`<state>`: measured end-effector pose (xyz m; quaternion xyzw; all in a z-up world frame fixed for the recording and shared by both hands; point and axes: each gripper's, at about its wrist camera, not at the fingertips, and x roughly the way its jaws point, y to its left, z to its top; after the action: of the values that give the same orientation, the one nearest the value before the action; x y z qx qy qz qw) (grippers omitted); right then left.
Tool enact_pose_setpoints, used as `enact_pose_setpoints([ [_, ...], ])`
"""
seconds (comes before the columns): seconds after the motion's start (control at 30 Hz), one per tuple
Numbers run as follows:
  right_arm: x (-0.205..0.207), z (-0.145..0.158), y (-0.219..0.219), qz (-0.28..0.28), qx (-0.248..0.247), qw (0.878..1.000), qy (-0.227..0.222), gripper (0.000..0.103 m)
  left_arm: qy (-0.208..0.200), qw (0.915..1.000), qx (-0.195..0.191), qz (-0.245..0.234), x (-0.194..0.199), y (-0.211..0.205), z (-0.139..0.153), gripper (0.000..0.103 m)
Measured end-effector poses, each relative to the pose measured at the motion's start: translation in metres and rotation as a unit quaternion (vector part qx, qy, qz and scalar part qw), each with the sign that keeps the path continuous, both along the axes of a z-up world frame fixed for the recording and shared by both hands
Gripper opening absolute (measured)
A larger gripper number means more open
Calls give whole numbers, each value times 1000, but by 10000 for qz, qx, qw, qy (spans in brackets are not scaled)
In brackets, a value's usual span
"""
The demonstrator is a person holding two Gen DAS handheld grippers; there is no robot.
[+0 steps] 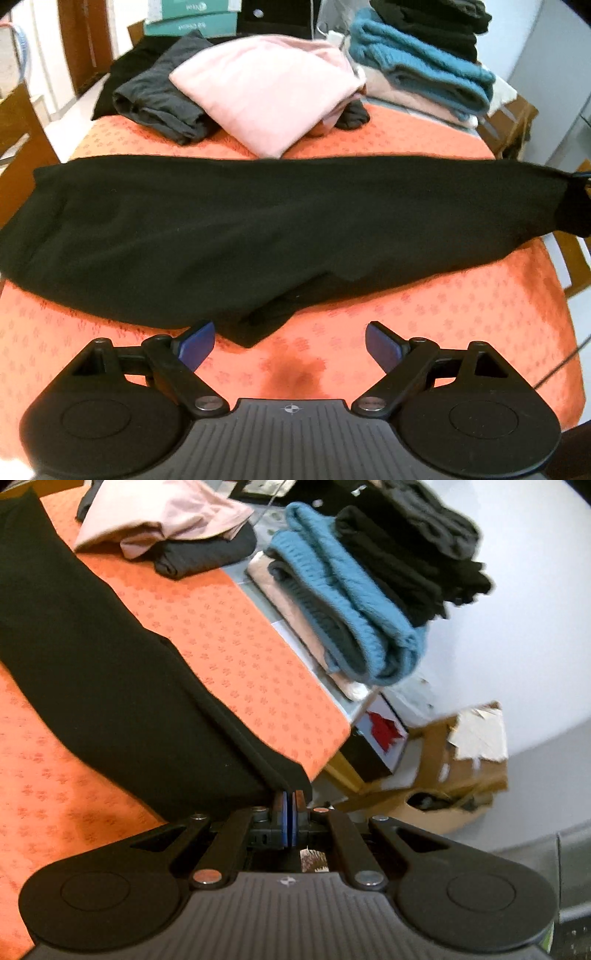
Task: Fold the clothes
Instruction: 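Lay the folded garment down with both grippers and open them, then grasp one end of the black garment with the right gripper and lift it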
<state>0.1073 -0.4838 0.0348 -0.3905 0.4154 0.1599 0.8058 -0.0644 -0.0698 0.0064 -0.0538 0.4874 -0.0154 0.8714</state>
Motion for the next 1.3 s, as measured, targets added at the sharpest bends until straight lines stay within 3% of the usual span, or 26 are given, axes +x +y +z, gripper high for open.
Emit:
enact_pose_setpoints([
  [0.23, 73, -39, -10, 239, 98, 9965, 791, 3, -100, 9990, 59, 432, -7, -20, 13, 90],
  [0.4, 103, -74, -20, 202, 160, 9896, 1417, 3, -98, 9978, 125, 637, -7, -30, 16, 90],
  [0.57, 116, -85, -42, -4, 222, 9913, 1301, 3, -95, 9962, 190, 841, -7, -40, 19, 90],
  [0.67, 115, -70, -69, -435, 761, 9896, 1144, 11, -94, 9950, 229, 964, -7, -46, 21, 90],
  [0.73, 111, -62, -90, -819, 1234, 9828, 1101, 18, -118, 9971, 362, 659, 2, -58, 19, 90],
  [0.87, 94, -57, -130, -1653, 2242, 9536, 1140, 25, -173, 9977, 648, -40, 24, -84, 13, 90],
  [0.97, 73, -62, -160, -2378, 3054, 9142, 1199, 27, -213, 9945, 861, -563, 41, -104, 8, 90],
  [1.07, 53, -82, -192, -3235, 3959, 8505, 1235, 32, -252, 9880, 1071, -1085, 57, -124, 4, 88],
  [1.1, 45, -91, -203, -3541, 4303, 8207, 1264, 34, -265, 9851, 1140, -1258, 63, -130, 2, 86],
  [1.23, 17, -138, -238, -4741, 5489, 6740, 1402, 35, -309, 9729, 1301, -1888, 78, -158, -8, 82],
  [1.3, 5, -158, -244, -5055, 5879, 6139, 1482, 35, -327, 9664, 1377, -2144, 83, -170, -14, 77],
])
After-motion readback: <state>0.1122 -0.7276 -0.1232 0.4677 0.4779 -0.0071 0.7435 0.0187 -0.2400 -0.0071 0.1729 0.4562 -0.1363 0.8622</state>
